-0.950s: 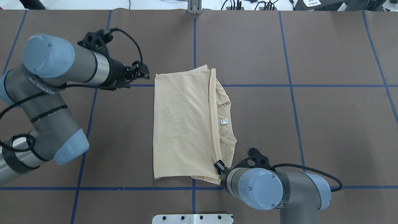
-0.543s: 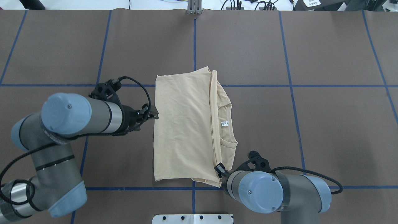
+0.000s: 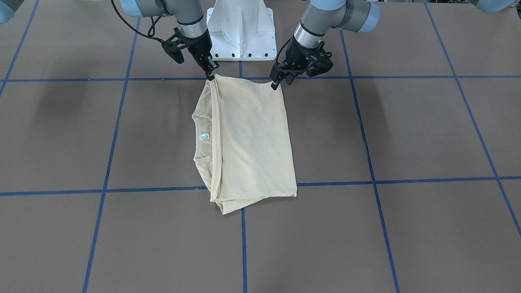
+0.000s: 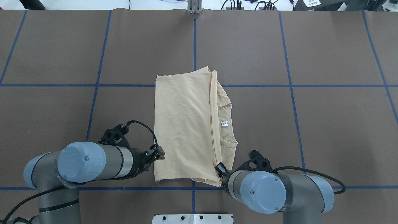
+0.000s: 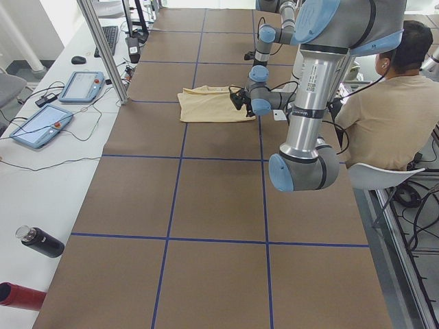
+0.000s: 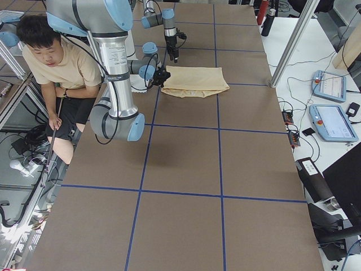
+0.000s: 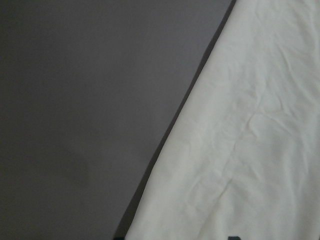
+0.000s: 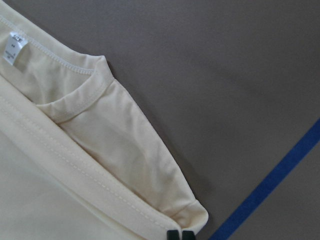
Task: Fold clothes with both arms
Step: 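Lower the left gripper to the shirt corner nearest the robot and grasp both near corners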
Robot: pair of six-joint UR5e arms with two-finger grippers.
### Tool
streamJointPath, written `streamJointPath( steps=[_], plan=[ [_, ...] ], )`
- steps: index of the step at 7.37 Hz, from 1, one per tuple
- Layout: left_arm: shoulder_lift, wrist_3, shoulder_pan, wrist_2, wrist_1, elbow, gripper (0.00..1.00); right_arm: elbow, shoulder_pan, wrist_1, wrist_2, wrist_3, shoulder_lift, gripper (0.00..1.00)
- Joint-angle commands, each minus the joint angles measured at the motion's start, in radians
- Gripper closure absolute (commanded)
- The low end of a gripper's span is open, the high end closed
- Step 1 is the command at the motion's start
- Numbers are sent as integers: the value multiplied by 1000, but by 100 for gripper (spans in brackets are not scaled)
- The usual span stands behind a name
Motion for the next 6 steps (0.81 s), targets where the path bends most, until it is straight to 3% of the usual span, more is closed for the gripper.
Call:
streamJointPath(
  steps=[1, 5, 6],
  plan=[
    [4, -25, 64, 2, 0, 12, 36, 9, 1, 0, 1, 0, -8, 100],
    [2, -25, 79, 9, 0, 21, 52, 9, -1, 0, -1, 0, -8, 100],
    [2, -25, 79, 10, 0, 21, 52, 9, -1, 0, -1, 0, -9, 100]
  ],
)
